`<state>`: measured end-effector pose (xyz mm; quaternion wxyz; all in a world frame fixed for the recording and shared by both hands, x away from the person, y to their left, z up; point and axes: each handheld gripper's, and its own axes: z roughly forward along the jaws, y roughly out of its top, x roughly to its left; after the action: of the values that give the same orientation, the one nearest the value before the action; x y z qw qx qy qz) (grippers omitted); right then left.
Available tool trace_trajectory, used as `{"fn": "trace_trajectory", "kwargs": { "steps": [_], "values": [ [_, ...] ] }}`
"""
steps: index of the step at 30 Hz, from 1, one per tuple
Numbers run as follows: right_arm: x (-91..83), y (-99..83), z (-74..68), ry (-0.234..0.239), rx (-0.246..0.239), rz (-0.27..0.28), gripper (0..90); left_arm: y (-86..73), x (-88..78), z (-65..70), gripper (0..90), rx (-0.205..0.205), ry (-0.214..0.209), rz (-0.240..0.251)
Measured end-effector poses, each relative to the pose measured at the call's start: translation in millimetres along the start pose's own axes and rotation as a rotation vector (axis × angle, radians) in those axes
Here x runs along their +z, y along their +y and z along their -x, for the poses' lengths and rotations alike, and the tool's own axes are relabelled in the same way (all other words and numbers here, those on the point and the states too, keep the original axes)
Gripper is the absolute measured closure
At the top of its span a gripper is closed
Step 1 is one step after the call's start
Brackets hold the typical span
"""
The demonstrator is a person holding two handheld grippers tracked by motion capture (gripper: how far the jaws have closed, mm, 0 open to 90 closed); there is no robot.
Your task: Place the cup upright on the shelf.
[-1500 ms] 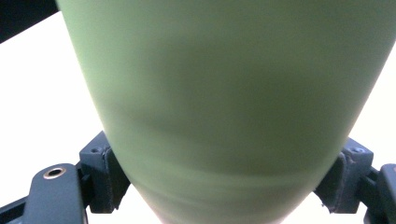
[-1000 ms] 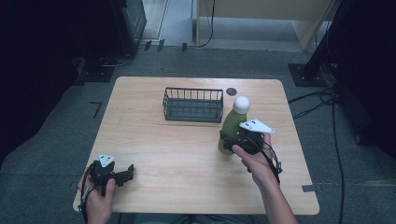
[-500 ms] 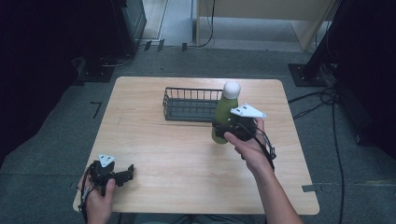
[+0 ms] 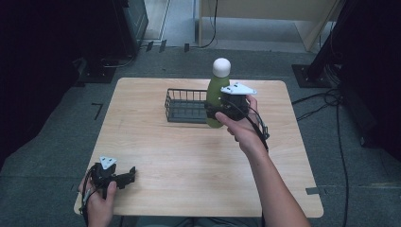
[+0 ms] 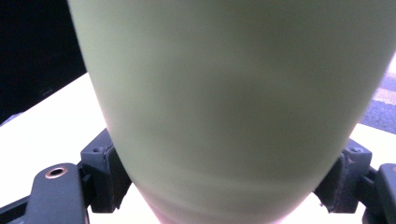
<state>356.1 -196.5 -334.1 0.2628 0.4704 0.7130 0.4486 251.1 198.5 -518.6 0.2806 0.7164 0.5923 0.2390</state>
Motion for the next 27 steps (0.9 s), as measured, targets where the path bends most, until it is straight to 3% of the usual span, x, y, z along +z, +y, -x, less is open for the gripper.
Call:
{"fn": "trace_trajectory", "kwargs": {
  "steps": [11, 17, 27],
  "values": [
    [27.8, 25.0, 4.2, -0.027, 0.005, -0.004, 19.9, -0.1, 0.2, 0.1, 0.0, -0.001, 0.0, 0.003],
    [50.2, 35.9, 10.0, -0.071, 0.0, -0.006, 19.9, -0.1, 0.1, 0.0, 0.0, -0.001, -0.001, 0.003],
    [78.9, 33.6, 21.6, -0.109, 0.021, -0.016, 19.9, -0.1, 0.0, 0.0, 0.0, -0.001, -0.001, 0.002]
  ]
}}
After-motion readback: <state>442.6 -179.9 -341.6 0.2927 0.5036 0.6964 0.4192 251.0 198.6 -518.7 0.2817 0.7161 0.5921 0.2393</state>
